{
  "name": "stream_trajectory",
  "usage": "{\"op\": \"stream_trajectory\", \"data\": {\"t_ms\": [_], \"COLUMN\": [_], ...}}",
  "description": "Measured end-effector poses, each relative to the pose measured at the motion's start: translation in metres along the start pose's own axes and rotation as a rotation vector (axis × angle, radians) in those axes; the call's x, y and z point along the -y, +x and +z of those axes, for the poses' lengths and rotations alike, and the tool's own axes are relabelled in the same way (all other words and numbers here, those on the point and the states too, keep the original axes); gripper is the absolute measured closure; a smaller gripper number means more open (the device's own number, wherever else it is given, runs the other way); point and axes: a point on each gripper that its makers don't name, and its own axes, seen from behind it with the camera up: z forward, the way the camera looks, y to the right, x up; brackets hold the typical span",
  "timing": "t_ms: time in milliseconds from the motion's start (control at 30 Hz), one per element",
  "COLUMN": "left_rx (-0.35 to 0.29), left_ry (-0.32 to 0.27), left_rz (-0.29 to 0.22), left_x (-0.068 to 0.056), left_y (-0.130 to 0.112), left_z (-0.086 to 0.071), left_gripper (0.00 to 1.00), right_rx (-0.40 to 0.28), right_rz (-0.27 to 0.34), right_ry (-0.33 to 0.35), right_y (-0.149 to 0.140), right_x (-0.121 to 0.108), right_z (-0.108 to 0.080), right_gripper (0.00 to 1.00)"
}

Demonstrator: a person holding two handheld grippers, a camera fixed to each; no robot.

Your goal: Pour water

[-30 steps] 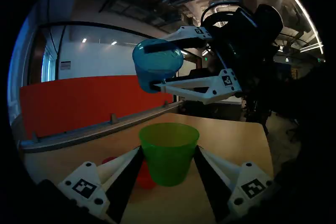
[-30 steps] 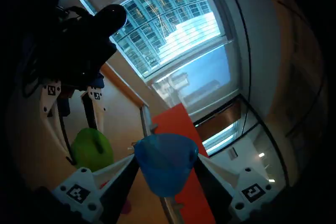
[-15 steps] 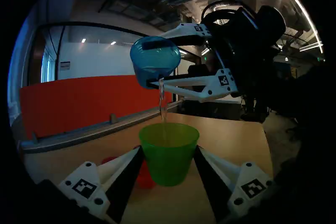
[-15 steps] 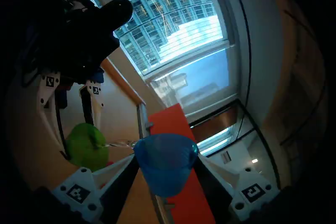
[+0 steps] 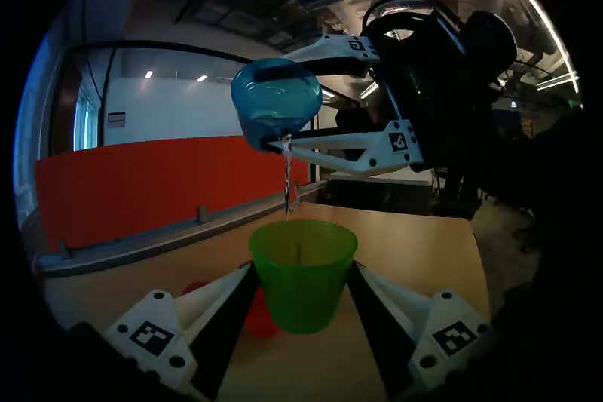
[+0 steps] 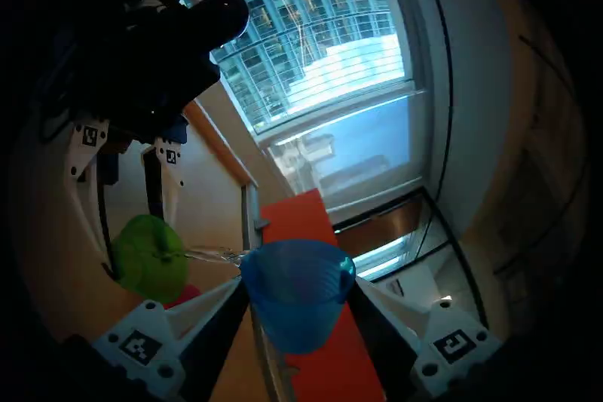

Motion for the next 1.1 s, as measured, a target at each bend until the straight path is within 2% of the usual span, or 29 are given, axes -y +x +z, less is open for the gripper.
{"op": "stream_trajectory", "data": {"t_ms": [1100], "left_rx": [-0.005], "left_ry": [0.000], "left_rz": [0.005], "left_x": [-0.001], "left_y": [0.003], "left_z": [0.001], "left_gripper": [0.18], "right_rx": [0.000], "right_rz": [-0.147], "right_ry": [-0.049], "right_y": [0.002], "right_x": [-0.022], "right_z": [0.001], "right_gripper": [0.11]}}
